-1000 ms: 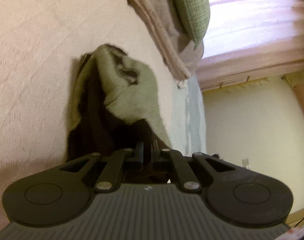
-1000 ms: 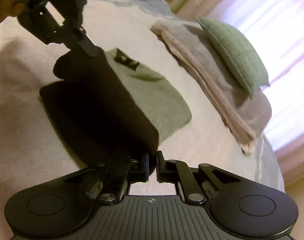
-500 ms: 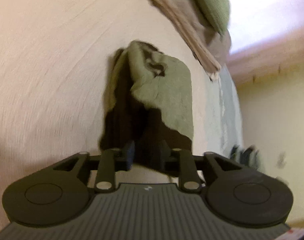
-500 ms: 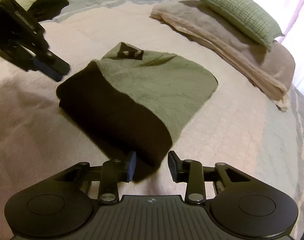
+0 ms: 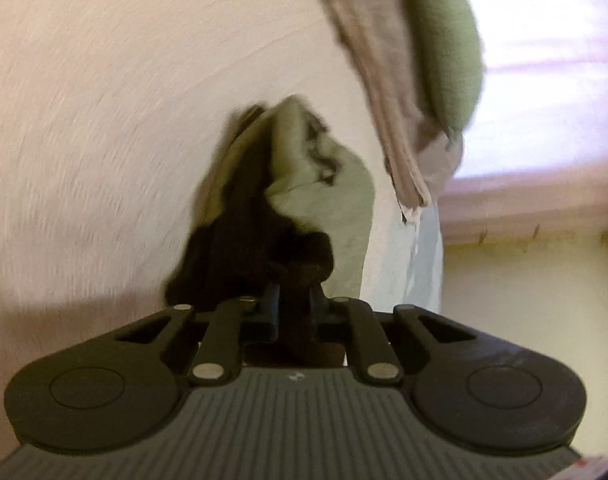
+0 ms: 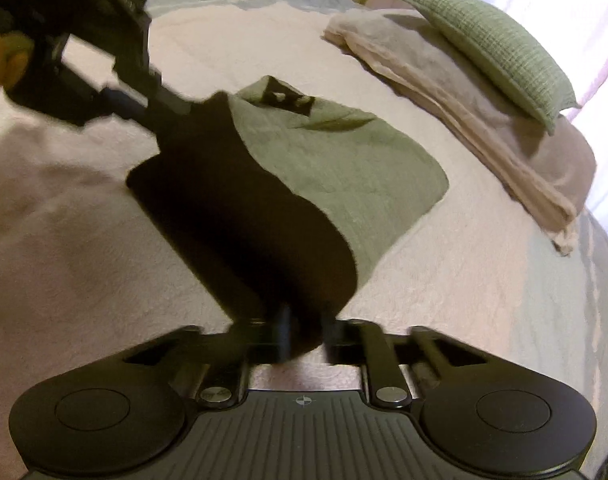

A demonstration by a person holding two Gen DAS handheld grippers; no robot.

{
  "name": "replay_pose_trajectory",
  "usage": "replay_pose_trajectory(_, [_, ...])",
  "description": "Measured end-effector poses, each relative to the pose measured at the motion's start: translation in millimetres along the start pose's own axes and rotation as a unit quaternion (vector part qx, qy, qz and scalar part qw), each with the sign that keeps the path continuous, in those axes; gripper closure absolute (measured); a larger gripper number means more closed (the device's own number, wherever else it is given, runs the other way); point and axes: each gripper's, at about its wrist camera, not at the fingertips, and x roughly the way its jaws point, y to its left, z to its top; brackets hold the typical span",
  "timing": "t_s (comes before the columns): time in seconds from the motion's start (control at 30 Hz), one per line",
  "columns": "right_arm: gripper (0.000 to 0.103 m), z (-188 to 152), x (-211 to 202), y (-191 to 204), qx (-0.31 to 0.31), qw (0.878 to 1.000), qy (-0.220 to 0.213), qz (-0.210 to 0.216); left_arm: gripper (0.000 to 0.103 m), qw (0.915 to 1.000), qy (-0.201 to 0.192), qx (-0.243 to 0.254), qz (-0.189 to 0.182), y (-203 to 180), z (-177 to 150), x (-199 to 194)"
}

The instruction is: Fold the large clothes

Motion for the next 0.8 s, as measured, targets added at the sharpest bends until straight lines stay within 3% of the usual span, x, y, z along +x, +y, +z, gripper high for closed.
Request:
replay_pose_trajectory(0.13, [0.101, -5.6, 6.3, 15.7, -0.054, 0.998, 0.009, -0.006, 0.094, 0.9974, 0.002, 0.035, 0.063, 11.4, 1.8, 7.8])
replay_pose_trajectory(0.27, [0.101, -12.5, 4.6, 22.1, -0.101, 0.995, 0.000, -0.018, 0.094, 0.9960, -0.004, 0.061, 0.066, 12.4, 0.7, 3.3])
replay_pose_trajectory(0.37, [0.103, -35.2, 27.2, 31.3, -0.144, 0.987, 0.066, 0.002, 0.093, 0.9877, 0.025, 0.105, 0.114, 18.1, -6.4, 18.5])
replay_pose_trajectory(0.43, [0.103, -36.0, 21.8, 21.6, -0.110, 0.992, 0.061, 0.008, 0.093, 0.9877, 0.033, 0.101, 0.115, 17.7, -5.0, 20.5])
replay_pose_trajectory(0.5, [0.103, -27.4, 5.3, -8.9, 0.006, 0.999, 0.040, 0.033, 0.087, 0.9868, 0.036, 0.116, 0.108, 3.7, -0.5, 15.7])
replay_pose_trajectory(0.53, [0.101, -24.9, -0.3, -29.2, 0.082, 0.994, 0.041, 0.052, 0.085, 0.9867, 0.039, 0.122, 0.101, -5.0, 2.2, 11.8])
replay_pose_trajectory(0.57, [0.097, -25.3, -3.0, -49.7, 0.156, 0.984, 0.046, 0.072, 0.079, 0.9861, 0.038, 0.130, 0.096, -14.0, 4.4, 6.8])
replay_pose_trajectory(0.63, [0.071, -31.9, -5.7, -84.2, 0.279, 0.955, 0.037, 0.095, 0.069, 0.9846, 0.035, 0.148, 0.087, -29.0, 10.9, -1.4])
replay_pose_trajectory(0.7, [0.067, -40.2, -1.8, -112.1, 0.381, 0.918, 0.021, 0.108, 0.060, 0.9879, 0.024, 0.137, 0.069, -35.5, 21.0, -7.2])
replay_pose_trajectory(0.8, [0.067, -44.8, 13.3, -133.4, 0.471, 0.872, 0.003, 0.136, 0.058, 0.9956, 0.023, 0.085, 0.032, -35.3, 38.0, -1.7])
